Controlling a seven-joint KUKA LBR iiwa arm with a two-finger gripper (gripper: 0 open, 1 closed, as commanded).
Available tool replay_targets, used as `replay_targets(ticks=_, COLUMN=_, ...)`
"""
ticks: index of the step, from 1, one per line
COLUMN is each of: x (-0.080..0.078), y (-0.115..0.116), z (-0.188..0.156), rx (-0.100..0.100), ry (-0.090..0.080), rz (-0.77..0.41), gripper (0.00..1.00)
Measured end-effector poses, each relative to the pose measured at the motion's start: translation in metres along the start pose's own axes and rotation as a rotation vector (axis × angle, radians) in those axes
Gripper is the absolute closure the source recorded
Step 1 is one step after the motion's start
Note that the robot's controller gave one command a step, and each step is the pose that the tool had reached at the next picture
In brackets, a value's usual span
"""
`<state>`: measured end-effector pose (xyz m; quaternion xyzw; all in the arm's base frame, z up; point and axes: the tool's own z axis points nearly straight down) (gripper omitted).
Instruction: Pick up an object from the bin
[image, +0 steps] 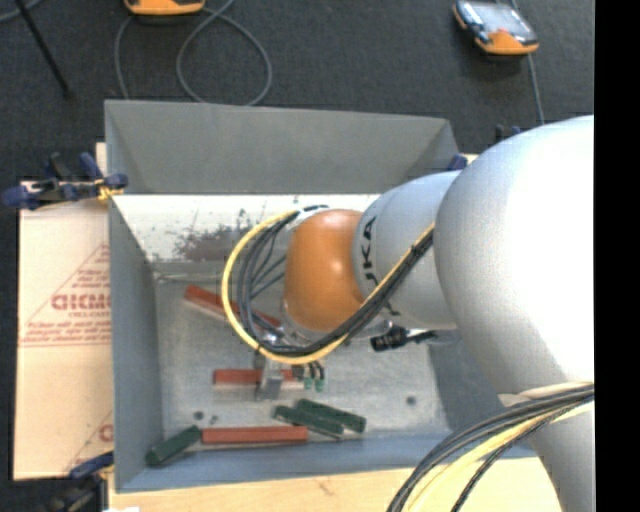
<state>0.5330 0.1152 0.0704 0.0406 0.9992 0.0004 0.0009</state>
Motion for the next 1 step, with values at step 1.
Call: replay_targets(ticks=1, x=-0.0028, y=-0.0001, z=-0.0735, rx=-0.002, ry=-0.007, rz=-0.002, gripper=1.00)
